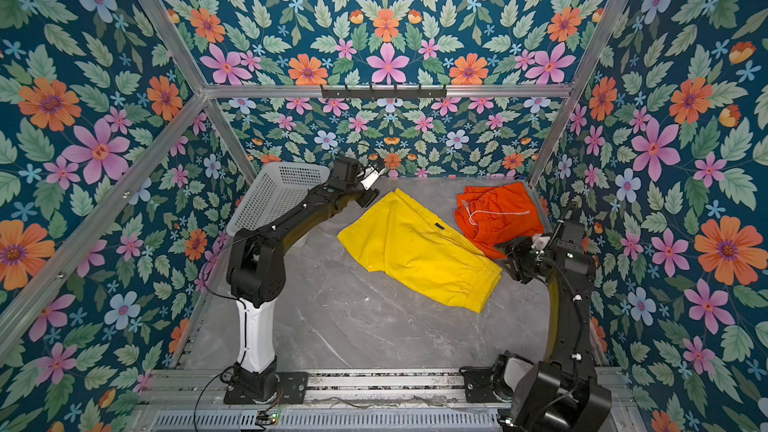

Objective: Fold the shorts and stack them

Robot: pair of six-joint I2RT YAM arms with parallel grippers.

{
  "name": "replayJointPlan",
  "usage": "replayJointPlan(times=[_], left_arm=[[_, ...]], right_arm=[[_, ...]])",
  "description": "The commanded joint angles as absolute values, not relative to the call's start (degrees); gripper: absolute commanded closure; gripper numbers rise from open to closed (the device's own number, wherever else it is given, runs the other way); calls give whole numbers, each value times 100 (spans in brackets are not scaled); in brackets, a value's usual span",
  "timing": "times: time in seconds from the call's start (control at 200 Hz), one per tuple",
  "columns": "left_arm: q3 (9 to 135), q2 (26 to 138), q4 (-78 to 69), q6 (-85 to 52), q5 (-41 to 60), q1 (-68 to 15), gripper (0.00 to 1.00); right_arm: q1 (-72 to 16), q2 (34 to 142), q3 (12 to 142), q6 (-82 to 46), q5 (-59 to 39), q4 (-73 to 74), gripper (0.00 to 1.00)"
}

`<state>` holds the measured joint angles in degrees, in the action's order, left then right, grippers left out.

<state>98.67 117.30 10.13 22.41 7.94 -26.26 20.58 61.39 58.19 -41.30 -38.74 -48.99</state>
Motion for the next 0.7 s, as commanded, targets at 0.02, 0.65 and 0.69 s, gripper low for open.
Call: replayJointPlan(times=[0.02, 0.65, 0.69], left_arm=[[9201, 11497, 726, 613, 1979, -2465, 39], [7761, 11992, 158, -1567, 1951, -2081, 44], [7570, 11914, 157, -1602, 1870, -2052, 44]], right_arm=[[1164, 6006, 5576, -4252, -3063, -4740, 50], [96, 8087, 4198, -4471, -2971, -2950, 52], [97, 8159, 4154, -4410, -2945, -2994, 52]])
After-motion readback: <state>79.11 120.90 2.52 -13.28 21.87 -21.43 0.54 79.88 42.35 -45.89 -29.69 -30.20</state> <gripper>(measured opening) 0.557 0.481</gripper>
